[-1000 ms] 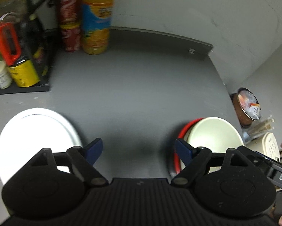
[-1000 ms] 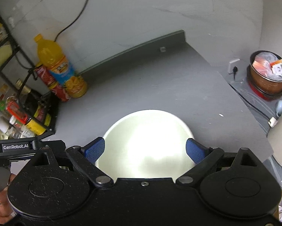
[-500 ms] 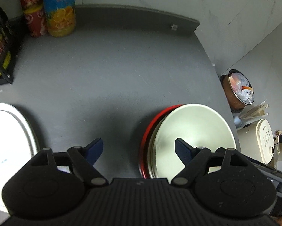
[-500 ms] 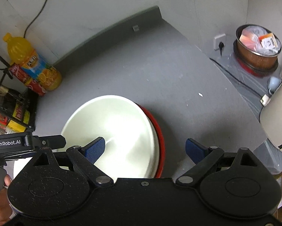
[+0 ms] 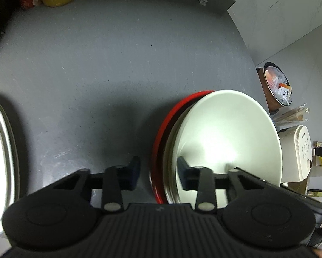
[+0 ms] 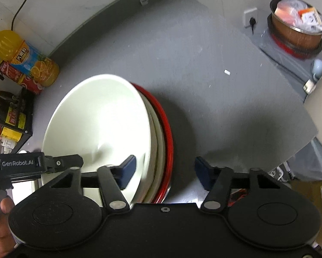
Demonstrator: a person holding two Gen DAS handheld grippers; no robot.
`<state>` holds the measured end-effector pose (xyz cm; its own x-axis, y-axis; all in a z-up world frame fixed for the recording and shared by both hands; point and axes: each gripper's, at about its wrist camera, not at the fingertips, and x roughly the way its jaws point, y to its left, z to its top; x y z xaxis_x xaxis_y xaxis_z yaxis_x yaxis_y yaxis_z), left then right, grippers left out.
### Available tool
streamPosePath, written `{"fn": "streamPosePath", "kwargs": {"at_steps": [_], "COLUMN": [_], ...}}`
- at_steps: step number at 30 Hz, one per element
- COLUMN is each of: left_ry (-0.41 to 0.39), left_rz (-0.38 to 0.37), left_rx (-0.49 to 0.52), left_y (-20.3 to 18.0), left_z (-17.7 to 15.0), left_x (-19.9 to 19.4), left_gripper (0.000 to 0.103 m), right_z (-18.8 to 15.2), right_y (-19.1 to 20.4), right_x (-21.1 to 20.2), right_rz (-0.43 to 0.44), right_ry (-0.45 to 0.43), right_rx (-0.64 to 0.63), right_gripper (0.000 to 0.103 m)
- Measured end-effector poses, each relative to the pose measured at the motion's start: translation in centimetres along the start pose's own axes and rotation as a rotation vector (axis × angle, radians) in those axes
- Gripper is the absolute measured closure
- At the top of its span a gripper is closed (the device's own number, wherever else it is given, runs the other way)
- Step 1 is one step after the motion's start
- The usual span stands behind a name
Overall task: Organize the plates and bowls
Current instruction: 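Move both grippers to the rim of the red bowl stack, then close both grippers on the rim of the red bowl stack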
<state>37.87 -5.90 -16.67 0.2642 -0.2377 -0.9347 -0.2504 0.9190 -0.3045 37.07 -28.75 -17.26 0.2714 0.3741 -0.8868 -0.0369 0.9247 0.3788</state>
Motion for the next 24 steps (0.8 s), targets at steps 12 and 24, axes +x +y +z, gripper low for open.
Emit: {"fn": "streamPosePath", "kwargs": {"at_steps": [12,24], "left_ry": [0.020,-0.058], "left_rz": [-0.020,0.002], "left_rx": [0.017,-0.016], "left_y": [0.4,3.0], "left_z": [0.1,-0.4], "left_x": [0.3,-2.9], "left_gripper": [0.081,0.083], "right_z": [0.0,0.2], "right_y": [0.0,3.1], "right_x": [0.3,0.3], "right_rz": [0.030,0.067], "right_ry": [0.015,-0.007], "right_rx": [0.013,-0.058], "right_gripper": [0.073,0.074]}}
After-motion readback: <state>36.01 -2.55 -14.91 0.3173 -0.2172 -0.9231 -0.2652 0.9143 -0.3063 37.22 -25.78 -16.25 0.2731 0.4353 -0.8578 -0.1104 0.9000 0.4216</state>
